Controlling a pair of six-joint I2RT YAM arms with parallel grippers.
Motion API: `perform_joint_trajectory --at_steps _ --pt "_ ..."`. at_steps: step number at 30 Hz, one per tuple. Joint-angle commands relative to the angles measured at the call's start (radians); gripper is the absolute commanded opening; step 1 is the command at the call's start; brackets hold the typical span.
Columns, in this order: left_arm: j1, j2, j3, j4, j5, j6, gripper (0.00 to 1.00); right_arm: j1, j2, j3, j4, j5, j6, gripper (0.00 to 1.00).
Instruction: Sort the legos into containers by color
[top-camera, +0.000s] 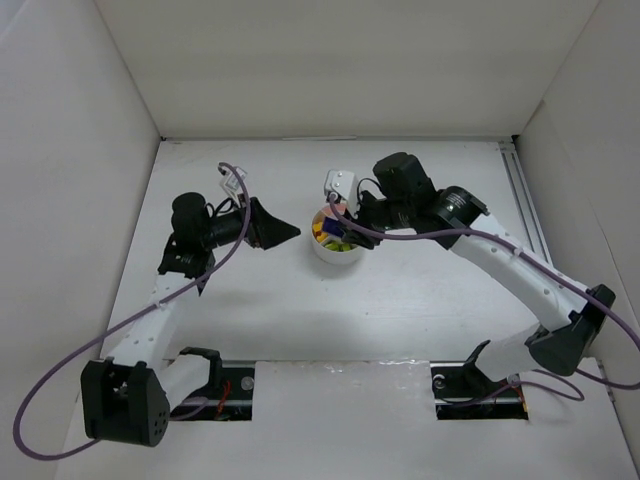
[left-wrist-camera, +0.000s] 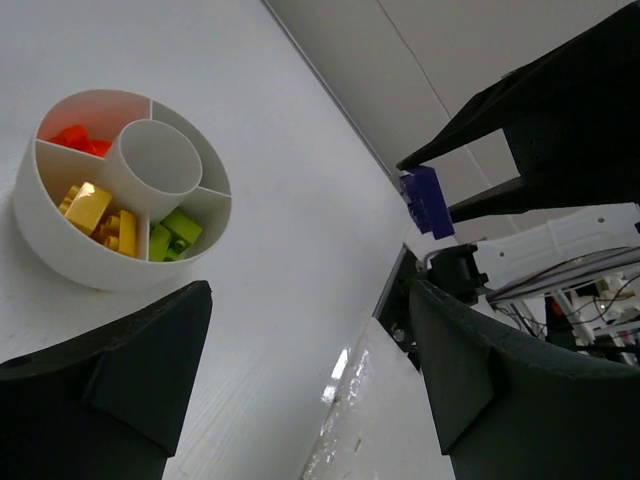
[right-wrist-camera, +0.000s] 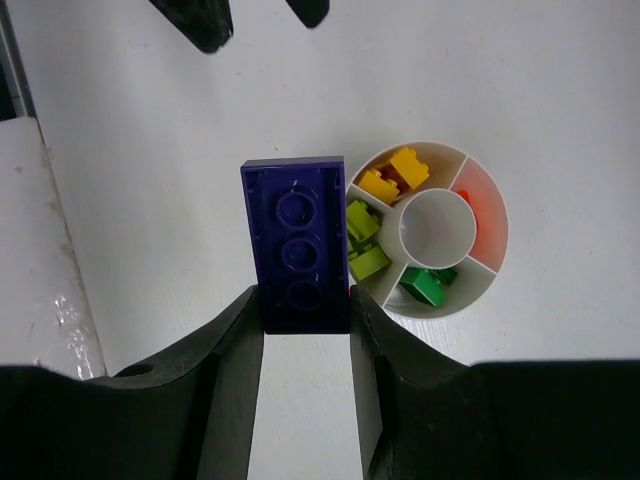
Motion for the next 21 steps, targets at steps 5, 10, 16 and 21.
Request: perform_joint_trajectory --at_steps 5,10,16,21 --pt "-0.043 0.049 0.114 0.133 0.042 -0.075 0.75 0.016 0.040 0.038 0.072 -0.001 0.020 0.00" --pt "-0.055 0.091 0.145 0.133 0.042 -0.075 0.73 0.025 0.058 0.047 0.092 0.008 0.020 0.00" --pt "-0.067 0.141 0.156 0.133 0.053 -0.064 0.71 0.035 0.078 0.065 0.112 0.020 0.010 0.00" --pt "-0.086 0.186 0.179 0.107 0.053 -0.028 0.70 0.055 0.088 0.077 0.123 0.038 -0.001 0.00"
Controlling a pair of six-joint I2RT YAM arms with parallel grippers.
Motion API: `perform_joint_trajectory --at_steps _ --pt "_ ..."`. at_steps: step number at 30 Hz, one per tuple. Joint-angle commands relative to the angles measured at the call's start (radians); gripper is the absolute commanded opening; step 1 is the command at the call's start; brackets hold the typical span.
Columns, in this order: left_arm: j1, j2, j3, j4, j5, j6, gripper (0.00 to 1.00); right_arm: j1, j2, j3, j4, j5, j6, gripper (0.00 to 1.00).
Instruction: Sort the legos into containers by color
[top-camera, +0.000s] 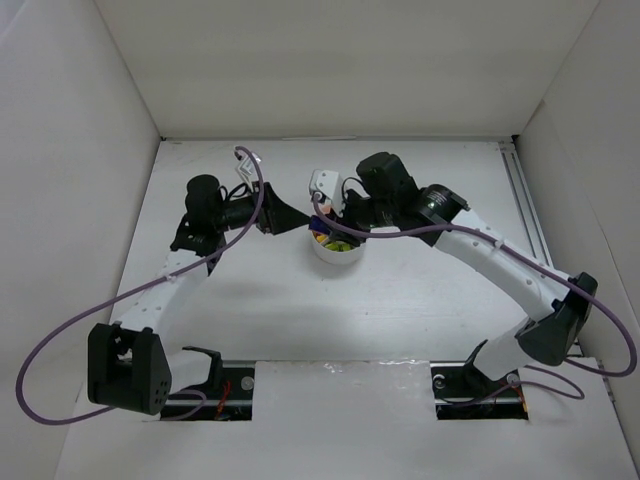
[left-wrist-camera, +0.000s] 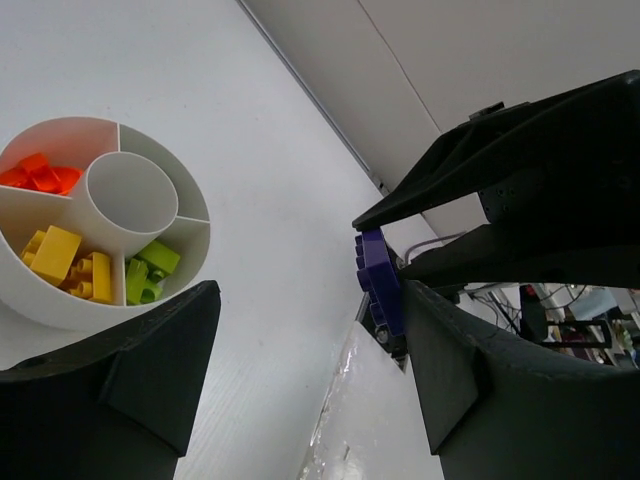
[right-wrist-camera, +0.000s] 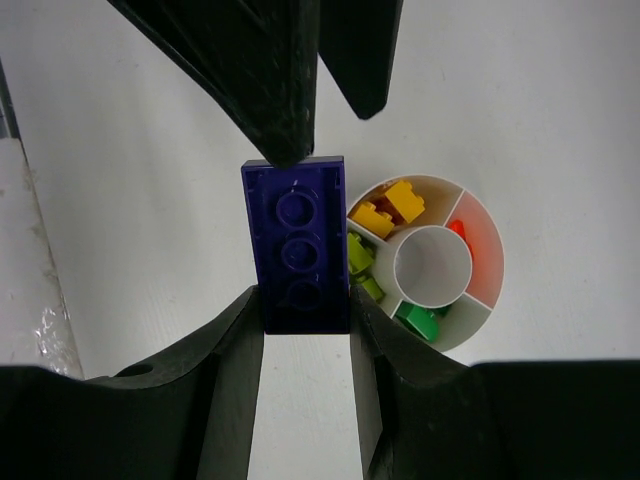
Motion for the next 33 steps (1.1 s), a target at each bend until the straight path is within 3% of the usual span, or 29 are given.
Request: perform_joint_trajectory --at_steps 1,9,17,21,26,27,28,31,33 --pt "-0.013 0.006 0.059 0.026 0.021 0.034 0.69 0.019 0.019 0.050 0.064 0.012 -0.008 0.00" --pt "-0.033 0.006 0.069 0.026 0.021 0.054 0.66 0.038 0.039 0.059 0.073 0.041 -0.028 0.00" --pt "-0.042 0.015 0.059 0.026 0.031 0.054 0.52 0.038 0.058 0.077 0.091 0.061 -0.028 0.00" --pt "-0.051 0.015 0.050 0.026 0.031 0.054 0.38 0.038 0.058 0.077 0.110 0.071 -0.028 0.00" --pt "-0.062 0.025 0.050 0.016 0.031 0.066 0.14 0.038 0.058 0.077 0.110 0.081 -0.028 0.00" --pt "-0.062 0.025 0.050 0.016 0.031 0.066 0.11 0.038 0.058 0.067 0.110 0.081 -0.028 0.02" --pt "-0.062 0.025 0.059 0.016 0.031 0.066 0.08 0.038 0.058 0.066 0.110 0.081 -0.028 0.18" --pt "-0.062 0.025 0.079 -0.007 0.021 0.084 0.02 0.038 0.018 0.024 0.119 0.090 -0.028 0.48" --pt "-0.062 0.025 0.099 -0.017 0.011 0.095 0.00 0.038 -0.025 -0.018 0.143 0.090 -0.028 0.55"
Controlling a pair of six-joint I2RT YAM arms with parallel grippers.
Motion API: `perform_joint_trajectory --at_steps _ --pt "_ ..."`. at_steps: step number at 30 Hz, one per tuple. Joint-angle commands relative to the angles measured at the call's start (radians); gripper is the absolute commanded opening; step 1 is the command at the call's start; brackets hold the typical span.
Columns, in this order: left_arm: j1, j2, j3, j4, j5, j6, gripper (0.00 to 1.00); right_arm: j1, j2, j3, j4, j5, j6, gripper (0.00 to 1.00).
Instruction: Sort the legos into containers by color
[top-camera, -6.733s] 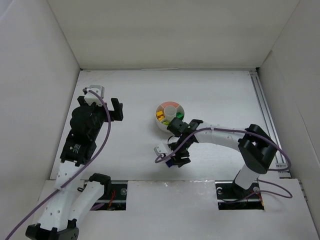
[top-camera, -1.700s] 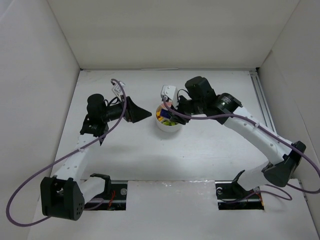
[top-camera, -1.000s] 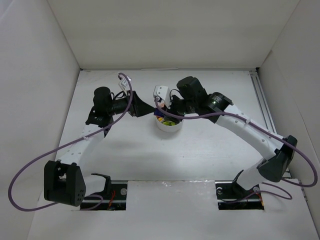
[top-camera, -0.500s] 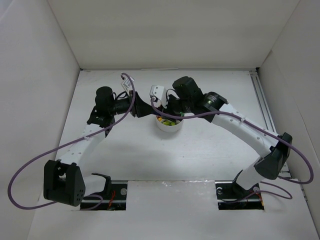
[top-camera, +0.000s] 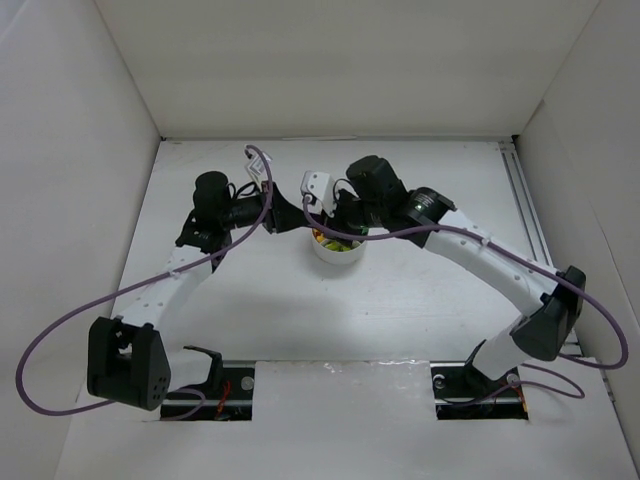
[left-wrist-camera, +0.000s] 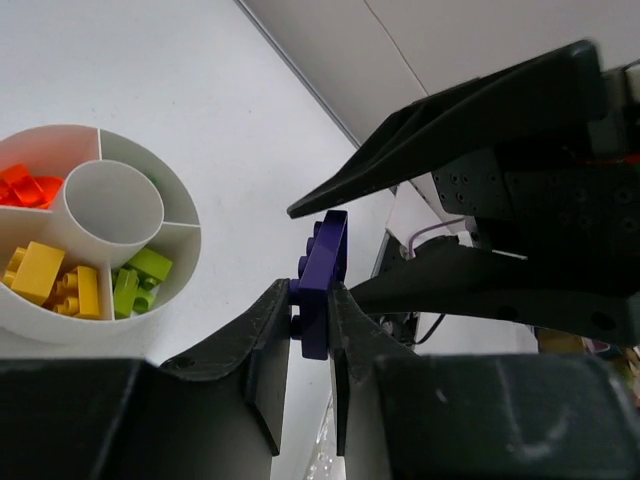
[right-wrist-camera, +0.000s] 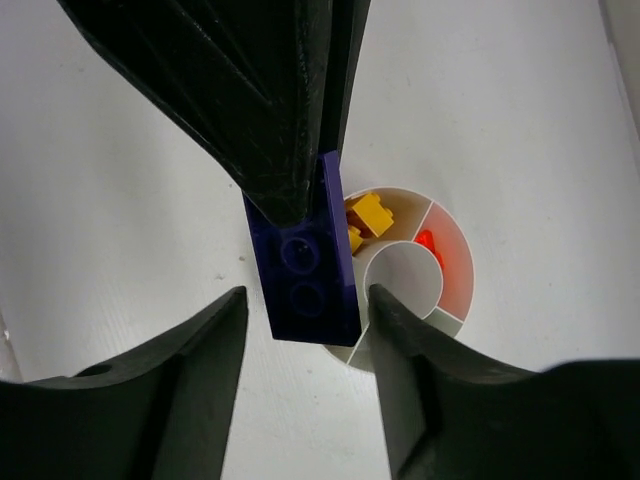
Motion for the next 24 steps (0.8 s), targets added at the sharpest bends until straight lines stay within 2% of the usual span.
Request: perform_joint_trajectory --at_steps 1,2,4,8,10,12,13,14,16,17,20,22,24 --pt "-0.008 0.002 0.074 0.013 0.018 0.046 0.00 0.001 -0.140 -0.099 0.091 0.002 0.015 0.58" --pt "-0.008 0.011 0.083 -0.013 0.018 0.059 0.00 0.000 -0.179 -0.144 0.113 0.011 0.015 0.64" --pt "-0.008 0.025 0.123 -0.035 -0.007 0.099 0.00 -0.012 -0.255 -0.284 0.164 0.039 0.037 0.66" --pt "-0.018 0.074 0.198 -0.081 -0.068 0.139 0.00 -0.102 -0.459 -0.461 0.184 0.039 0.109 0.66" --pt "-0.048 0.129 0.250 -0.185 -0.149 0.219 0.00 -0.157 -0.507 -0.498 0.184 0.039 0.132 0.66" --pt "-0.097 0.178 0.333 -0.254 -0.220 0.283 0.00 -0.269 -0.535 -0.511 0.173 0.005 0.173 0.66" --pt "-0.122 0.193 0.359 -0.322 -0.327 0.349 0.00 -0.309 -0.544 -0.511 0.159 -0.013 0.187 0.66" --pt "-0.145 0.206 0.411 -0.355 -0.385 0.386 0.00 -0.393 -0.544 -0.511 0.159 -0.058 0.199 0.67" --pt "-0.223 0.241 0.463 -0.435 -0.494 0.447 0.00 -0.472 -0.532 -0.511 0.127 -0.104 0.227 0.67" --pt "-0.251 0.255 0.523 -0.464 -0.594 0.511 0.00 -0.540 -0.515 -0.497 0.127 -0.153 0.227 0.67" --pt "-0.340 0.324 0.613 -0.574 -0.753 0.594 0.00 -0.616 -0.486 -0.471 0.106 -0.211 0.250 0.65" --pt "-0.349 0.354 0.679 -0.610 -0.766 0.648 0.00 -0.667 -0.460 -0.457 0.105 -0.245 0.259 0.64" --pt "-0.349 0.390 0.727 -0.661 -0.766 0.688 0.08 -0.708 -0.460 -0.448 0.105 -0.280 0.268 0.62"
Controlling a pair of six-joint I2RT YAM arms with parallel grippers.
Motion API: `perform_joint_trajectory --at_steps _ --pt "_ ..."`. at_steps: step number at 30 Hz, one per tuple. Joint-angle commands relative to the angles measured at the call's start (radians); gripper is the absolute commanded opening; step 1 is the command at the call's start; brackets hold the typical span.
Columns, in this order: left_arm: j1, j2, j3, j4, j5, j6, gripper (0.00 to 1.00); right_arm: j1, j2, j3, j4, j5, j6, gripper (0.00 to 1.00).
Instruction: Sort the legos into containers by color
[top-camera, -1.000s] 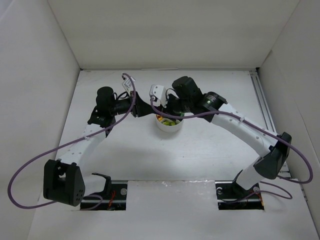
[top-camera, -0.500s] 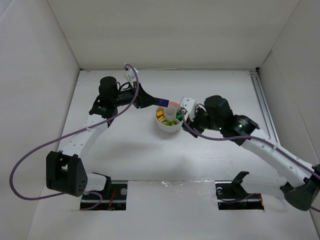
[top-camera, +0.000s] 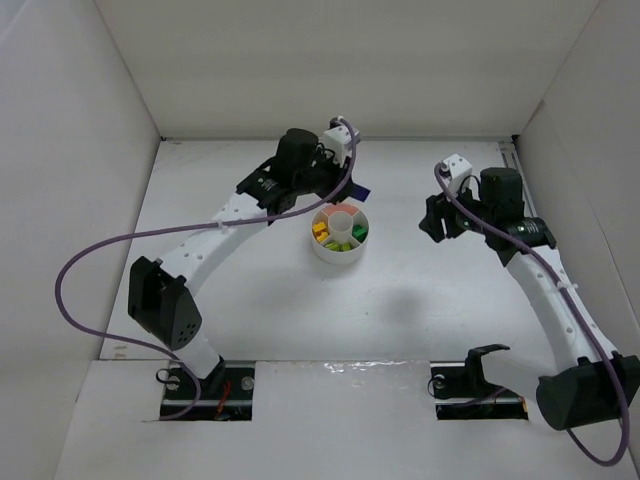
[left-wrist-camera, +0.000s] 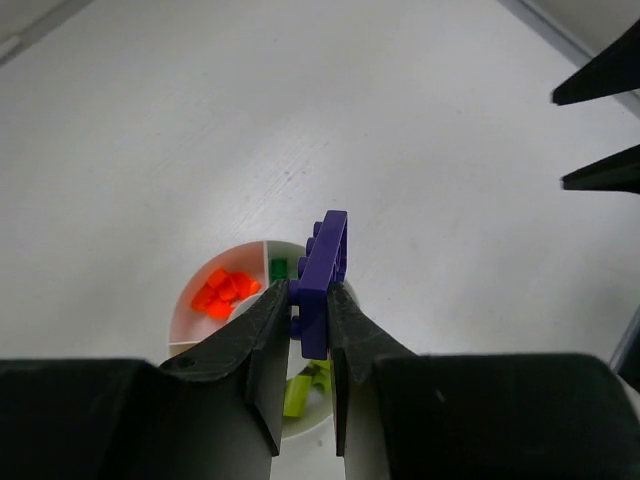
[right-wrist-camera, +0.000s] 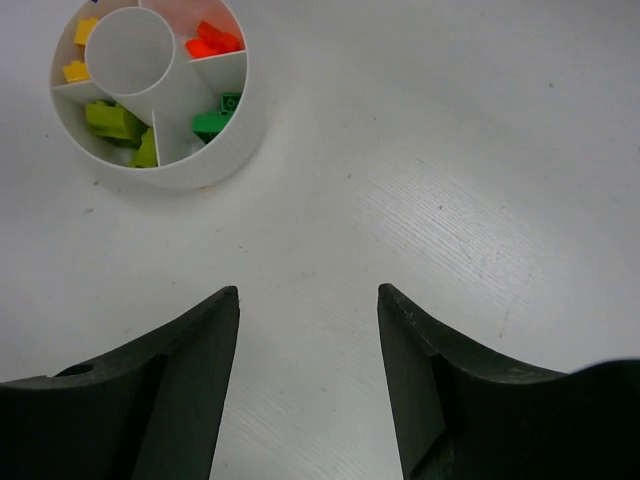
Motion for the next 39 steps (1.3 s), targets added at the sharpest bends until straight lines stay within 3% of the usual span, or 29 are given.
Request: perform_joint_trajectory --at_steps 1,7,18,34,37,39 --pt "0.013 0.024 0.097 -0.130 -0.133 0.156 0.10 -0.054 -0.007 0.057 0.013 -0.124 0.040 0.62" --pt "0.013 0.089 0.189 -0.300 -0.195 0.199 0.12 -0.063 -0.030 0.034 0.038 -0.149 0.068 0.62" --pt "-0.056 0.067 0.171 -0.378 -0.237 0.257 0.16 -0.073 -0.054 -0.007 0.133 -0.139 0.157 0.62" --pt "-0.084 0.173 0.247 -0.430 -0.257 0.267 0.16 -0.073 -0.054 0.002 0.151 -0.139 0.157 0.62" --pt "-0.084 0.195 0.266 -0.430 -0.257 0.267 0.24 -0.073 -0.054 0.002 0.151 -0.139 0.157 0.62" --pt "-0.084 0.195 0.266 -0.430 -0.257 0.267 0.37 -0.073 -0.054 0.002 0.151 -0.139 0.157 0.62"
